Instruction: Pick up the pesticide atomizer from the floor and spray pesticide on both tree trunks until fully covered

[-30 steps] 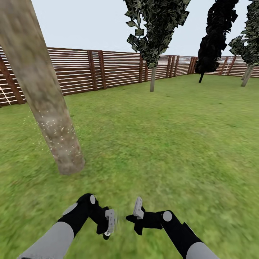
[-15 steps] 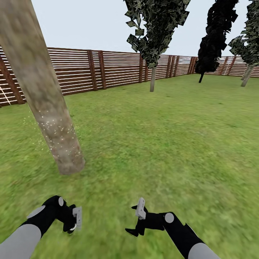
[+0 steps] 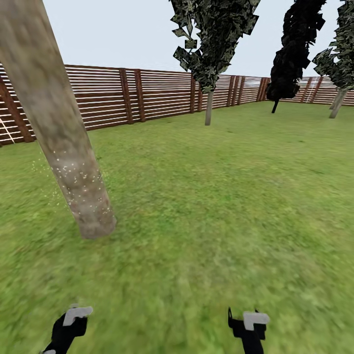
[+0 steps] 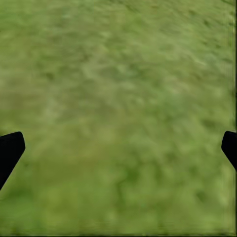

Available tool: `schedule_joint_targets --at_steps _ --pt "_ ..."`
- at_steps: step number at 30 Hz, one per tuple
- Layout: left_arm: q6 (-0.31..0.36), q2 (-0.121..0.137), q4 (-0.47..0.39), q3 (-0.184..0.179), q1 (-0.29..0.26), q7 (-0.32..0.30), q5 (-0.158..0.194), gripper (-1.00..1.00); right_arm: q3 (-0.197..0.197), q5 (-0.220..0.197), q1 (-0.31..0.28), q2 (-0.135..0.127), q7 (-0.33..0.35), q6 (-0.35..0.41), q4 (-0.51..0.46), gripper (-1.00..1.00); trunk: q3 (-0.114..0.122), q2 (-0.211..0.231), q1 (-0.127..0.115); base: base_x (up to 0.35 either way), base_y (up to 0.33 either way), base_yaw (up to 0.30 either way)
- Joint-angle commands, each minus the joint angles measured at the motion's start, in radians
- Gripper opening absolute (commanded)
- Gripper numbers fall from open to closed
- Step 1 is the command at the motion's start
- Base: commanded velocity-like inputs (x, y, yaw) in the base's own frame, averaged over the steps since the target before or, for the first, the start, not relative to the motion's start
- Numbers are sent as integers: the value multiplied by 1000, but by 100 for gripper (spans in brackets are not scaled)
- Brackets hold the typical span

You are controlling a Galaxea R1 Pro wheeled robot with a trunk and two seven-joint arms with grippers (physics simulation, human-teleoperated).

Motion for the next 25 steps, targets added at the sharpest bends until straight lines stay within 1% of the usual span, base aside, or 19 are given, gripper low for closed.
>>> schedule_joint_targets --at_steps 1,4,7,10,14,16,20,22,25 --pt "-10 0 1 5 13 2 -1 -100 10 -9 2 1 -3 -4 5 100 -1 0 0 0 0 0" --pt "-12 -2 3 5 21 3 6 -100 13 -7 4 1 -1 -3 13 100 -1 0 0 0 0 0" --pt "-11 -2 44 7 30 3 25 -100 13 -9 19 6 0 -1 31 100 -1 0 0 0 0 0" --pt "-12 -2 53 6 38 3 30 -100 13 -10 32 8 0 0 36 100 -1 0 0 0 0 0" --pt "-12 -2 53 7 41 3 31 -100 13 -9 90 6 0 0 37 100 -1 0 0 0 0 0" --pt "-12 -2 53 7 41 3 31 -100 13 -9 101 6 0 0 37 100 -1 0 0 0 0 0" --pt "-14 -2 52 6 42 3 35 -100 13 -9 106 6 0 0 36 100 -1 0 0 0 0 0" --pt "-14 -3 44 7 41 3 46 -100 13 -9 106 7 0 0 36 100 -1 0 0 0 0 0" --pt "-15 -4 37 8 41 3 51 -100 13 -9 106 9 1 0 37 100 -1 0 0 0 0 0"
